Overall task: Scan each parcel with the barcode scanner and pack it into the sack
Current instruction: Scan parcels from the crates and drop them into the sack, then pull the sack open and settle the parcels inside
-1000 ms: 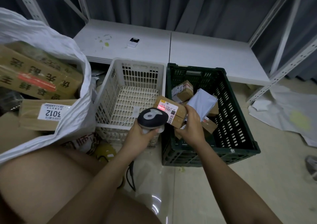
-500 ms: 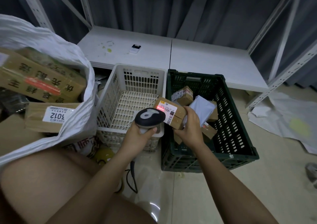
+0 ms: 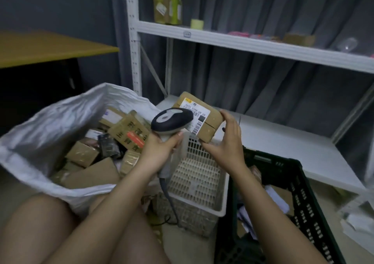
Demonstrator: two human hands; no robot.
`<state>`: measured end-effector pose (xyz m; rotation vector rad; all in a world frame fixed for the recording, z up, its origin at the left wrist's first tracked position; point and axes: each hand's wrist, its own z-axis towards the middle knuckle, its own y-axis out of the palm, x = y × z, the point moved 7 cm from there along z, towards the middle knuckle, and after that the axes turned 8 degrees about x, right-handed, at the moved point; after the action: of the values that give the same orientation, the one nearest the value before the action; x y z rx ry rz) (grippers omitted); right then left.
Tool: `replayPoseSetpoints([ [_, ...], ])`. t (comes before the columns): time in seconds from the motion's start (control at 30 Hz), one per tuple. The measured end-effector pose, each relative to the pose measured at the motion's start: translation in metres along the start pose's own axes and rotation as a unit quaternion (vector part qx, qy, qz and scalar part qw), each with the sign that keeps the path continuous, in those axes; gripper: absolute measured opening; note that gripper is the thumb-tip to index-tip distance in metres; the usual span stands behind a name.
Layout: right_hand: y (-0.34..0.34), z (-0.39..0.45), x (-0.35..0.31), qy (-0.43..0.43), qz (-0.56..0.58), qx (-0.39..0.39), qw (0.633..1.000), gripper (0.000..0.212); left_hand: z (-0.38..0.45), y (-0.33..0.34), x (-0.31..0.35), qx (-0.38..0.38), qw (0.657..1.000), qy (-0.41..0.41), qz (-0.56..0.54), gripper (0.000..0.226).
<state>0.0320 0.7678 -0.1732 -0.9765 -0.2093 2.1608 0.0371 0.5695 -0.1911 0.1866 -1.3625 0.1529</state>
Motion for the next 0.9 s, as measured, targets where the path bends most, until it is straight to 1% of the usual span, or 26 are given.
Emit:
replayPoseSetpoints([
  [0.07, 0.02, 0.014, -0.033, -0.013, 0.028, -0.024, 0.999, 0.09, 0.005, -0.031, 0.027, 0.024, 0.999, 0.023, -0.003, 0.016],
  [0.2, 0.076, 0.036, -0.092, -0.03, 0.08, -0.065, 0.994, 0.094, 0.016, -0.104, 0.059, 0.09, 0.995, 0.039, -0.031, 0.025],
  [0.37, 0.164, 0.05, -0.149, -0.035, 0.118, -0.136, 0.983, 0.092, 0.025, -0.197, 0.079, 0.184, 0.98, 0.048, -0.053, 0.011],
  [0.5, 0.227, 0.053, -0.18, -0.063, 0.104, -0.15, 0.981, 0.093, 0.034, -0.258, 0.075, 0.244, 0.969, 0.029, -0.034, 0.003],
  [0.53, 0.244, 0.051, -0.183, -0.081, 0.085, -0.164, 0.979, 0.093, 0.037, -0.269, 0.072, 0.255, 0.966, 0.023, -0.027, 0.004],
  [0.57, 0.263, 0.047, -0.182, -0.104, 0.041, -0.202, 0.973, 0.094, 0.041, -0.279, 0.068, 0.265, 0.964, 0.018, -0.02, 0.009],
  [0.6, 0.283, 0.038, -0.178, -0.134, -0.031, -0.269, 0.953, 0.096, 0.044, -0.287, 0.063, 0.272, 0.962, 0.015, -0.013, 0.015],
  [0.67, 0.318, 0.016, -0.157, -0.166, -0.184, -0.426, 0.87, 0.101, 0.05, -0.3, 0.055, 0.281, 0.96, 0.015, 0.008, 0.026],
  [0.7, 0.325, 0.011, -0.149, -0.16, -0.205, -0.463, 0.847, 0.099, 0.052, -0.305, 0.05, 0.279, 0.96, 0.013, 0.02, 0.029],
  [0.73, 0.328, 0.011, -0.144, -0.145, -0.193, -0.469, 0.85, 0.094, 0.055, -0.308, 0.045, 0.276, 0.961, 0.008, 0.03, 0.031],
  [0.77, 0.325, 0.014, -0.142, -0.13, -0.169, -0.449, 0.868, 0.089, 0.058, -0.312, 0.038, 0.276, 0.96, -0.003, 0.04, 0.035],
  [0.83, 0.314, 0.027, -0.135, -0.129, -0.152, -0.378, 0.904, 0.08, 0.067, -0.322, 0.021, 0.285, 0.955, -0.032, 0.071, 0.045],
  [0.9, 0.3, 0.039, -0.117, -0.123, -0.183, -0.327, 0.919, 0.07, 0.076, -0.33, 0.004, 0.292, 0.948, -0.057, 0.11, 0.055],
])
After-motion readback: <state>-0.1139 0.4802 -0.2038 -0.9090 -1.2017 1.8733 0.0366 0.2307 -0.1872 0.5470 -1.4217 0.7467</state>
